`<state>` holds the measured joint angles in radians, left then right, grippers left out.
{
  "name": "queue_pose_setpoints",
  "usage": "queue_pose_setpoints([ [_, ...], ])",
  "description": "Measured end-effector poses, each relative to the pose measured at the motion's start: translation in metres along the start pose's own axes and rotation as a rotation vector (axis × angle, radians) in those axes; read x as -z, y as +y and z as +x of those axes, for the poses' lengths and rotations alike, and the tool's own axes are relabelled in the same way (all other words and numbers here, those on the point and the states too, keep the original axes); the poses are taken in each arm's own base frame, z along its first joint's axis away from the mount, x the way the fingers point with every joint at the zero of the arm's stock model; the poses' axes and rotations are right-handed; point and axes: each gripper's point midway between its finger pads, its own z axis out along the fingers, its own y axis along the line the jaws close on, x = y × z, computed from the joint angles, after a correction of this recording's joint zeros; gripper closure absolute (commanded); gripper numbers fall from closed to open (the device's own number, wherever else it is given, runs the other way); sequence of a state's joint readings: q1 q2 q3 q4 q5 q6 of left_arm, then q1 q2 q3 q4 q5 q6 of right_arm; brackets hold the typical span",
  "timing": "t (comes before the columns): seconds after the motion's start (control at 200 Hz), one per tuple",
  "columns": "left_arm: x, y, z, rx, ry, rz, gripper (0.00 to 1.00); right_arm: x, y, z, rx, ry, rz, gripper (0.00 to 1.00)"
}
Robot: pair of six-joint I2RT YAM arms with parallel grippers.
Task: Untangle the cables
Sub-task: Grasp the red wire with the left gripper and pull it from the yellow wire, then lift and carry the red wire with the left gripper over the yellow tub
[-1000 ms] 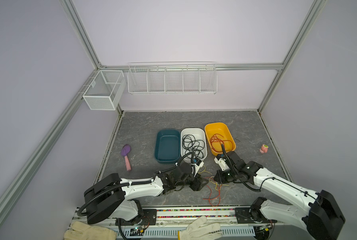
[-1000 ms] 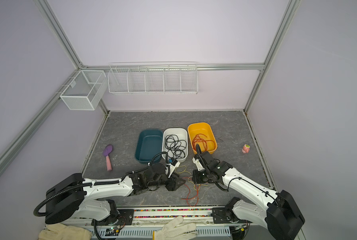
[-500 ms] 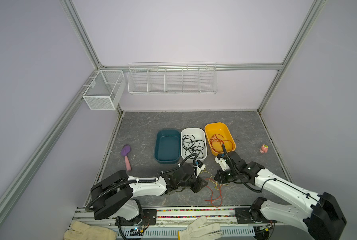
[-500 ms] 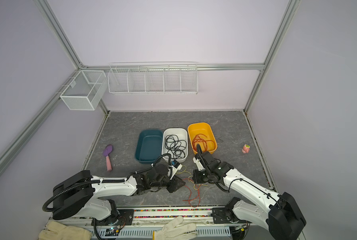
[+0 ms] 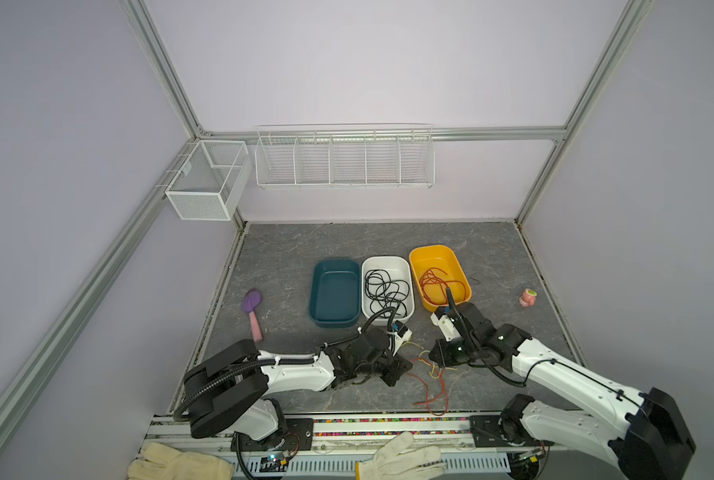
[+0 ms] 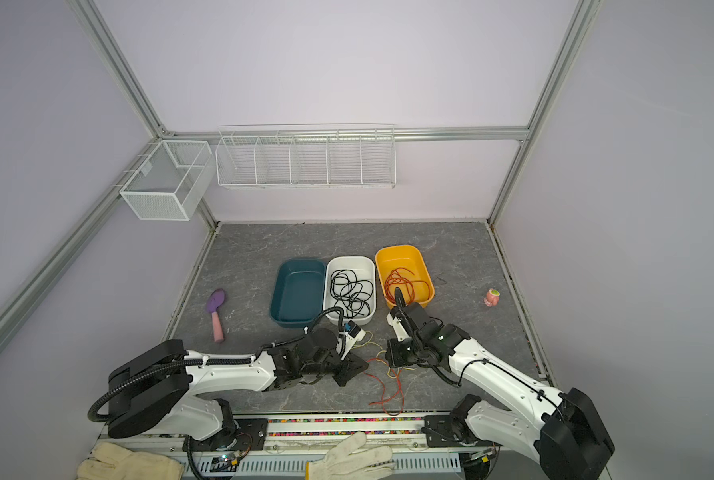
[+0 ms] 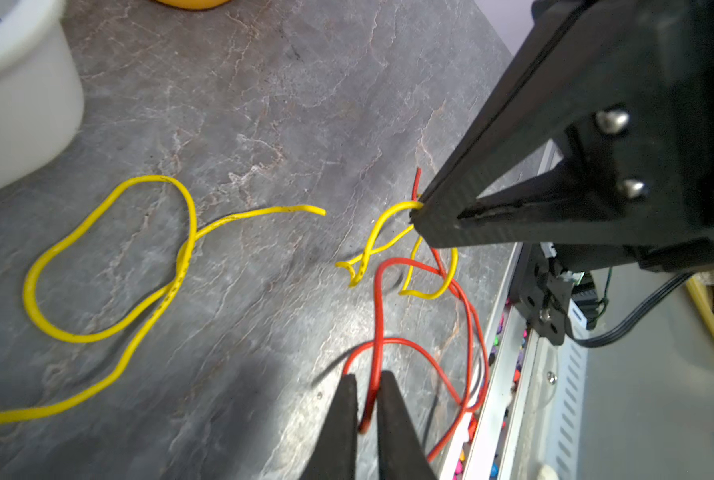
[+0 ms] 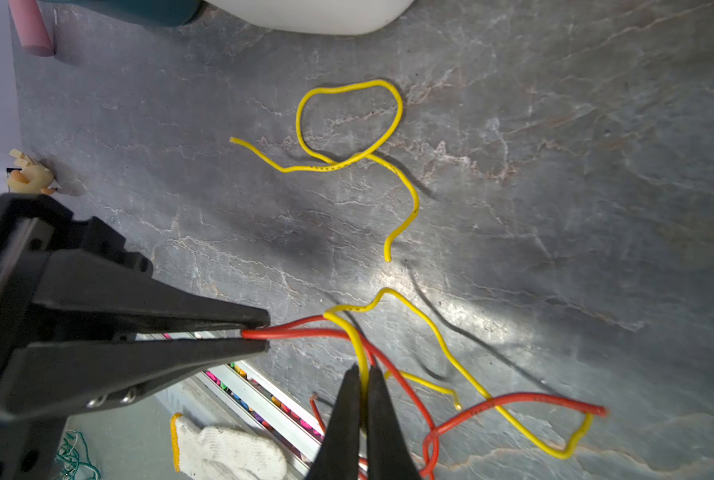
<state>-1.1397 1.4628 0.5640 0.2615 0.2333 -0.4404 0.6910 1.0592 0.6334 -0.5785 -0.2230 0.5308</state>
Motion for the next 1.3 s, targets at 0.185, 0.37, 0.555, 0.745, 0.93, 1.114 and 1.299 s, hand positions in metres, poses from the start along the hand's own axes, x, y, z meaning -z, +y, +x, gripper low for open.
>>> queue_pose_setpoints([
  [0.185, 0.006, -0.004, -0.005, -0.018, 0.005, -0.004, 1.00, 0.008, -0.004, -0.003, 0.005, -0.041, 0.024, 0.93],
  [0.37, 0.035, -0.015, -0.016, -0.042, -0.025, 0.000, 1.00, 0.019, -0.011, -0.008, -0.002, -0.100, 0.061, 0.94],
  [0.555, 0.089, -0.030, -0.035, -0.061, -0.136, -0.001, 1.00, 0.021, -0.025, -0.012, -0.046, -0.126, 0.097, 0.94],
  [0.745, 0.160, -0.040, -0.047, -0.062, -0.292, -0.008, 1.00, 0.015, -0.039, -0.005, -0.090, -0.111, 0.121, 0.94],
  [0.93, 0.208, -0.041, -0.058, -0.035, -0.393, -0.050, 1.00, 0.012, -0.042, -0.006, -0.111, -0.122, 0.117, 0.94],
  [1.114, 0.233, -0.043, -0.086, -0.019, -0.424, -0.138, 1.00, 0.006, -0.041, -0.007, -0.115, -0.128, 0.087, 0.94],
  [1.299, 0.225, -0.049, -0.123, -0.042, -0.384, -0.222, 1.00, 0.003, -0.039, -0.007, -0.114, -0.128, 0.065, 0.94],
])
